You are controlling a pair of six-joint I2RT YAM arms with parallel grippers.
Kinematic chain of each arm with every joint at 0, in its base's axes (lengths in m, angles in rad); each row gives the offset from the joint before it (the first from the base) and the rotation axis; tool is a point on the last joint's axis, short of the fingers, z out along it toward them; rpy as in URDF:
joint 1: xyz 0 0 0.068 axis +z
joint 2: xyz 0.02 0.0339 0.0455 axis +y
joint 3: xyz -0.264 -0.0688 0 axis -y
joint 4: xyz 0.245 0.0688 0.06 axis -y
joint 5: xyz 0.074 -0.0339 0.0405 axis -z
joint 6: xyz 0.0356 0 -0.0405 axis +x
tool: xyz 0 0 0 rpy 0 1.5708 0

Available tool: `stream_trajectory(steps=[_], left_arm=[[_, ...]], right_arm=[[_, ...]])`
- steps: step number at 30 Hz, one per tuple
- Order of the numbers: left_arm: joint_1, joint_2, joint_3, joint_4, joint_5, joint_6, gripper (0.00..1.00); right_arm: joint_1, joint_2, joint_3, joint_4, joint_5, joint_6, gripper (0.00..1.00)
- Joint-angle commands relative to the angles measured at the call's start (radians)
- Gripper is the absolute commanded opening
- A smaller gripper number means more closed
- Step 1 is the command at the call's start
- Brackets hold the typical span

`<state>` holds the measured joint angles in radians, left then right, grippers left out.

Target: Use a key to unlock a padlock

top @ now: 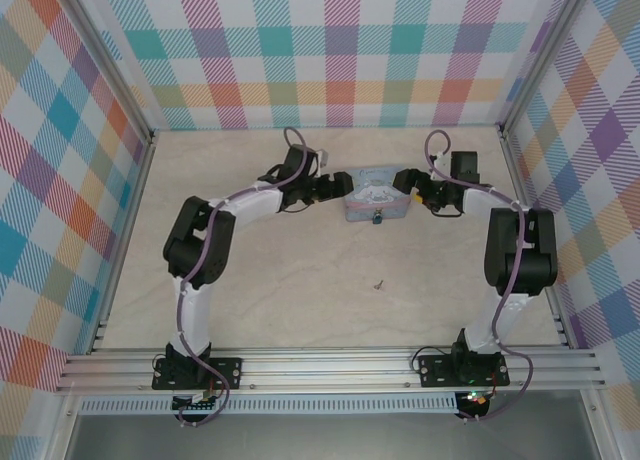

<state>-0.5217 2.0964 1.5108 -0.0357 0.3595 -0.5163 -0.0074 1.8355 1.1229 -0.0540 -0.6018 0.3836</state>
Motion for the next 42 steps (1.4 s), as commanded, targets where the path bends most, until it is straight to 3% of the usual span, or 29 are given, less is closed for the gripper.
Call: stream_trajectory(steps=[1,7,13,25,33,42], left_arm=[[-0.030,0.056,0.091,-0.060,0.035,-0.016,0.90],[-0.045,0.109,0.159,-0.081,0.051,-0.035,0.89],[-0.050,0.081,0.122,-0.074,0.052,-0.025,0.88],[-0.017,-0.156,-0.142,-0.048,-0.029,0.008,0.89],[0.028,-0.335,-0.342,-0.045,-0.049,0.021,0.90],[0.060,-0.405,-0.453,-0.026,-0.063,0.013,0.91]], right_arm=[[-0.005,0.022,0.035,-0.023,-0.086,-0.016,0.96],[-0.003,0.040,0.035,-0.022,-0.147,-0.020,0.92],[0.017,0.048,0.030,-0.007,-0.196,-0.020,0.90],[0.136,-0.041,-0.090,0.031,-0.192,0.007,0.89],[0.274,-0.142,-0.238,0.114,-0.166,0.065,0.90],[0.405,-0.220,-0.380,0.189,-0.063,0.157,0.90]])
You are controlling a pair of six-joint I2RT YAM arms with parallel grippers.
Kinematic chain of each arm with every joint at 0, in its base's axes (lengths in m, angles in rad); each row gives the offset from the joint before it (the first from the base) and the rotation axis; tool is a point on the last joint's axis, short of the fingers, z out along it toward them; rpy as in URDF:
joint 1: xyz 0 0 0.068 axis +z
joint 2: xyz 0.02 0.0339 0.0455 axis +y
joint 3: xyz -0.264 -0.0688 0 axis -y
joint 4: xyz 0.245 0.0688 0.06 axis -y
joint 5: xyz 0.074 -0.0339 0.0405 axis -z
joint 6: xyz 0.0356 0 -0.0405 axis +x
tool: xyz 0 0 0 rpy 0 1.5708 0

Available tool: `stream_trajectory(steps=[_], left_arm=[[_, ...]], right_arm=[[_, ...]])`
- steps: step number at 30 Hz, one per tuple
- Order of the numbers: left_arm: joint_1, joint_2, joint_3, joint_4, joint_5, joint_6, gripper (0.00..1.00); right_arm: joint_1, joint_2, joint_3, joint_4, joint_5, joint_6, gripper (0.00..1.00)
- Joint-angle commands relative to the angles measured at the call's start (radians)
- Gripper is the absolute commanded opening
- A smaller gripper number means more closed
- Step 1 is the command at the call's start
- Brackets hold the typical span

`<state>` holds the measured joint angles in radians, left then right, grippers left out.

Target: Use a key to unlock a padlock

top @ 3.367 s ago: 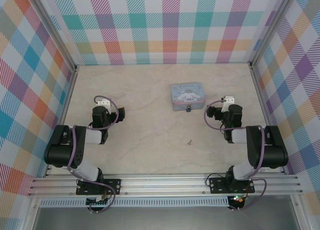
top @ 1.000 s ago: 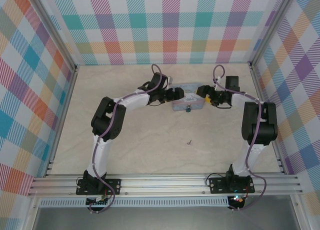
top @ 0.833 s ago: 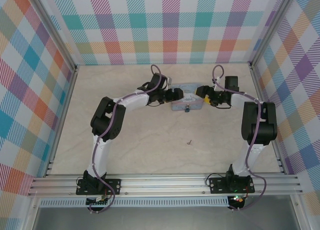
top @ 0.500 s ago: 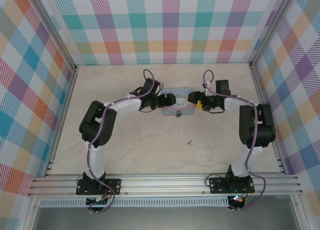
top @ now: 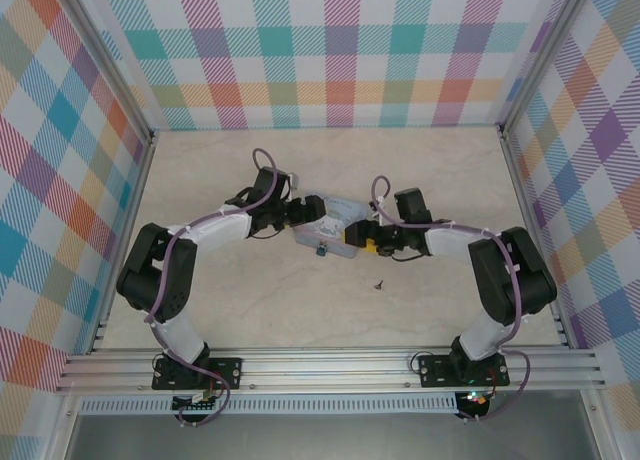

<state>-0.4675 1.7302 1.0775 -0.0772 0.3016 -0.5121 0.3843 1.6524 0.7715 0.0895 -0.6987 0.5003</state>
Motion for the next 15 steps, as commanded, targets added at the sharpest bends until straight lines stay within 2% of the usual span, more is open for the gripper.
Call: stream_trajectory(steps=[1,4,9,13,15], left_arm=[[0.007,-0.045,-0.025,0.013,-0.017,0.010,0.91],[0.029,-0.081,-0.039,0.001,-0.046,0.014,0.95],[0.083,-0.207,-0.064,-0.033,-0.085,0.035,1.00],[0.093,-0.318,-0.095,-0.065,-0.123,0.061,1.00],[0.095,-0.370,-0.129,-0.068,-0.131,0.057,1.00]], right_arm=[[0.014,-0.051,-0.039,0.037,0.048,0.040,0.90],[0.013,-0.123,-0.041,-0.068,0.144,0.006,0.92],[0.013,-0.246,0.018,-0.367,0.312,-0.055,0.91],[0.017,-0.337,0.016,-0.540,0.384,-0.015,0.89],[0.028,-0.375,0.004,-0.622,0.436,0.033,0.84]])
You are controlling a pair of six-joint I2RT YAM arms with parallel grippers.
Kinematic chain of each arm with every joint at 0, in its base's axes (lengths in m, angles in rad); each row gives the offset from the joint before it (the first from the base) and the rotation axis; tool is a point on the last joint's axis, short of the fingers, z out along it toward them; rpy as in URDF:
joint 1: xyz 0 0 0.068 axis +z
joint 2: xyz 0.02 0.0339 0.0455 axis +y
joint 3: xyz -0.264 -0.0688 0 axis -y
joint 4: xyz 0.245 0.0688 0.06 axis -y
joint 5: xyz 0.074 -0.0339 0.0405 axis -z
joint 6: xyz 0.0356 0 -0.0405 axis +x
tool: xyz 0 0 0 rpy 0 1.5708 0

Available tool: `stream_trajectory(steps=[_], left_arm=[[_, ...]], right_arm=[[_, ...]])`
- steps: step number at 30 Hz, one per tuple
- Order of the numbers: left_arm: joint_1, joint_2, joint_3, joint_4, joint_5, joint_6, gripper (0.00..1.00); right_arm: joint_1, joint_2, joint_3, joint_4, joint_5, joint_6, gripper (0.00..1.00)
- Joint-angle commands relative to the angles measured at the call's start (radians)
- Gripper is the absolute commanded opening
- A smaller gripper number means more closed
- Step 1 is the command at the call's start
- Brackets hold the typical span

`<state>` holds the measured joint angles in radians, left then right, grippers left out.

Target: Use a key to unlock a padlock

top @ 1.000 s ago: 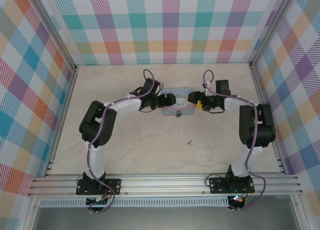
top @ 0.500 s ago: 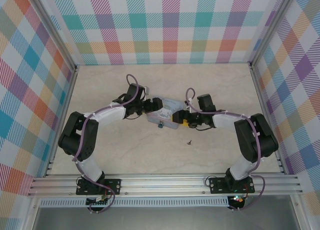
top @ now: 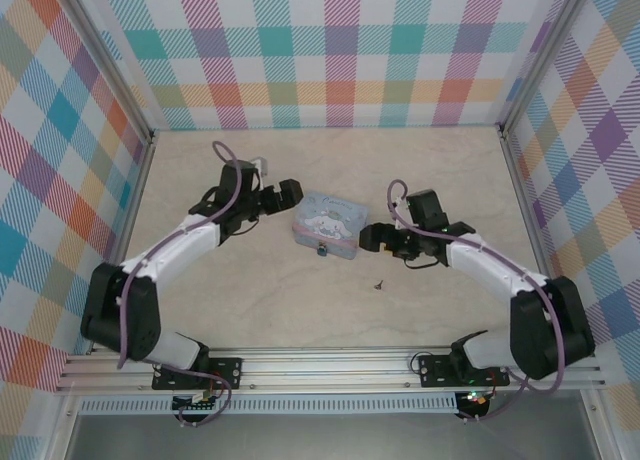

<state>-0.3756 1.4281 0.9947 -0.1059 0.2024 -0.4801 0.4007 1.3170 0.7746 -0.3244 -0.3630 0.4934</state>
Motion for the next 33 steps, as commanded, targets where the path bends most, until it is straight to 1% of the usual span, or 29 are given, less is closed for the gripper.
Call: stream_trajectory(steps=[1,3,6,10,12,16,21,25,33], left_arm=[[0.003,-0.089,-0.062,-0.037,-0.034,0.019,1.00],[0.003,-0.136,-0.100,-0.031,-0.039,0.011,1.00],[0.003,-0.195,-0.148,-0.031,-0.047,0.008,1.00],[0.004,-0.252,-0.189,-0.037,-0.051,0.008,1.00],[0.007,-0.273,-0.201,-0.044,-0.048,0.013,1.00],[0.009,-0.303,-0.213,-0.064,-0.045,0.020,1.00],[0.010,-0.329,-0.238,-0.063,-0.037,0.016,1.00],[0.010,-0.338,-0.254,-0.057,-0.038,0.010,1.00],[0.012,-0.343,-0.257,-0.055,-0.037,0.006,1.00]], right_arm=[[0.020,-0.051,-0.008,-0.235,0.122,0.062,0.82],[0.050,-0.070,-0.029,-0.278,0.180,0.113,0.81],[0.098,-0.060,-0.053,-0.285,0.253,0.178,0.77],[0.165,0.028,-0.027,-0.278,0.330,0.227,0.76],[0.182,0.083,-0.012,-0.262,0.364,0.251,0.75],[0.188,0.154,-0.006,-0.188,0.368,0.293,0.70],[0.208,0.227,0.049,-0.195,0.388,0.286,0.67],[0.213,0.238,0.047,-0.207,0.401,0.289,0.64],[0.234,0.255,0.040,-0.255,0.401,0.269,0.51]])
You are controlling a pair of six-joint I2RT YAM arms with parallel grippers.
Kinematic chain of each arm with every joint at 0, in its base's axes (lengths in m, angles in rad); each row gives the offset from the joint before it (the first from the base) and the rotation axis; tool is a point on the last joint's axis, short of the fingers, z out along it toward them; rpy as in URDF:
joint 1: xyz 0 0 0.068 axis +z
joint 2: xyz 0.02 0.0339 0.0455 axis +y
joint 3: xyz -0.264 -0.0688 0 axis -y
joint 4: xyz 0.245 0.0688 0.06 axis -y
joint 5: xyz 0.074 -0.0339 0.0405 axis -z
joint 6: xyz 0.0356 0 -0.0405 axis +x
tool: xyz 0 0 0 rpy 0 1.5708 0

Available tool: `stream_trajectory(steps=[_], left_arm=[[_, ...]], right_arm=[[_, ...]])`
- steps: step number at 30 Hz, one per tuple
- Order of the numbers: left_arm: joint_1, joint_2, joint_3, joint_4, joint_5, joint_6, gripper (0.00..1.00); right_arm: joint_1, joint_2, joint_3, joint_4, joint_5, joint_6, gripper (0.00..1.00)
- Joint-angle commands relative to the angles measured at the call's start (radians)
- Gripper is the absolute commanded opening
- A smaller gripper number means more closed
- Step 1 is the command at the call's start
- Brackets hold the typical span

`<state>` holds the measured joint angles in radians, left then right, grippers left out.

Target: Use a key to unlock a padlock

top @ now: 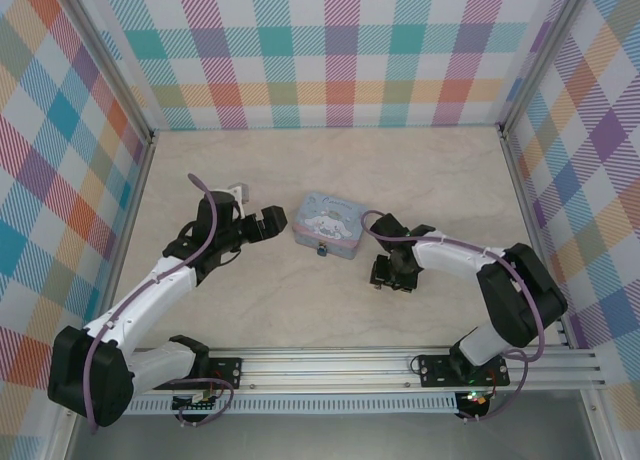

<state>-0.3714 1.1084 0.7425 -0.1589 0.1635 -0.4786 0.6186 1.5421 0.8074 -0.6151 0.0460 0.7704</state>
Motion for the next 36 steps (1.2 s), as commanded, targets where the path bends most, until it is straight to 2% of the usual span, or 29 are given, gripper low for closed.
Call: stream_trajectory(steps=[1,9,15,21,24,36], left_arm=[[0.008,-0.024,-0.003,-0.003,0.002,0.005,1.00],[0.008,-0.026,-0.004,-0.005,-0.001,0.004,1.00],[0.008,-0.025,-0.005,-0.005,0.001,0.005,1.00],[0.008,-0.025,-0.003,-0.006,0.000,0.005,1.00],[0.008,-0.025,-0.003,-0.005,-0.002,0.006,1.00],[0.009,-0.026,0.001,-0.008,0.002,0.012,1.00]], right_arm=[[0.018,0.028,0.008,0.031,-0.008,-0.009,0.49],[0.044,0.008,0.003,0.006,-0.027,-0.004,0.43],[0.056,-0.002,0.015,0.006,-0.013,0.004,0.44],[0.061,-0.031,0.077,-0.055,0.074,-0.017,0.48],[0.061,-0.018,0.094,-0.039,0.048,-0.027,0.51],[0.072,0.049,0.046,-0.001,0.008,0.007,0.52]])
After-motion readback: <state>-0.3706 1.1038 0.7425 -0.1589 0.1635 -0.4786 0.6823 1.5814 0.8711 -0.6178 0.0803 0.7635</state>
